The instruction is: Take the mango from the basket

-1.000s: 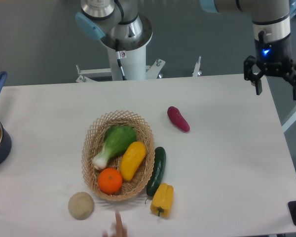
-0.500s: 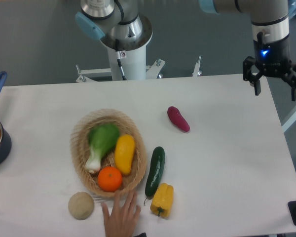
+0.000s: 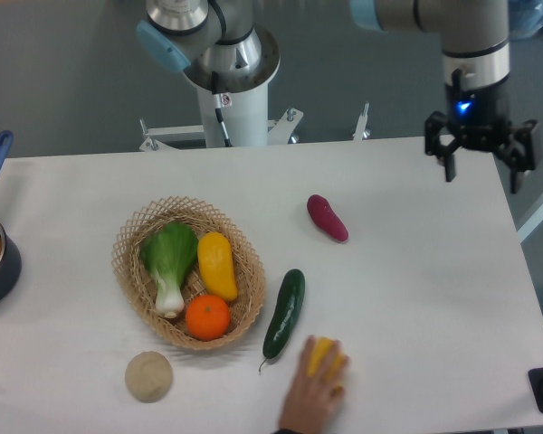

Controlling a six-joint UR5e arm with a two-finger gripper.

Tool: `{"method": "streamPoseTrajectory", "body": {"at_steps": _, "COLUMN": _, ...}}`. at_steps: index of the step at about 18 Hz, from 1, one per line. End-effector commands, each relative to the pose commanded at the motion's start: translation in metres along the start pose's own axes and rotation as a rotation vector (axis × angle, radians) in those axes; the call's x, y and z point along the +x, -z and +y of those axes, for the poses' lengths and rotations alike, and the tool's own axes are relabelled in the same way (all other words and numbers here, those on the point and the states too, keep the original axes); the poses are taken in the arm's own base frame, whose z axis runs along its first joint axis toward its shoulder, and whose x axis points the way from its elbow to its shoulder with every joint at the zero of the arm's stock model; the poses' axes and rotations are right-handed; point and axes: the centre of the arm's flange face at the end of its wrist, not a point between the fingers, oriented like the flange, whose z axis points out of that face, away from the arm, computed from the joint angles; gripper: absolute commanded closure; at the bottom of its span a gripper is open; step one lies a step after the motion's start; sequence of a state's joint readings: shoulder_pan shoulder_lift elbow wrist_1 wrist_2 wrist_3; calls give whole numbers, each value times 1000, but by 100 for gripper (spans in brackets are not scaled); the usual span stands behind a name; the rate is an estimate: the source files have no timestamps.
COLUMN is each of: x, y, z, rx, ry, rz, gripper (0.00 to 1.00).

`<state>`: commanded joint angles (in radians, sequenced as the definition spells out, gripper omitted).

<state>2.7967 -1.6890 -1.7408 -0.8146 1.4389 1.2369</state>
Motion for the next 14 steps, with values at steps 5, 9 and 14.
{"method": "streamPoseTrajectory", "body": {"at_steps": 5, "x": 54, "y": -10, "z": -36, "rx": 20, "ry": 67, "rz": 73, "gripper": 0}}
{"method": "streamPoseTrajectory", "body": {"at_steps": 9, "x": 106, "y": -30, "z": -64, "rx": 4, "ry": 167, "rz": 160, "gripper": 0}}
{"method": "streamPoseTrajectory", "body": {"at_steps": 14, "x": 164, "y": -56, "z": -95, "rx": -36, "ry": 295, "rz": 250, "gripper": 0}}
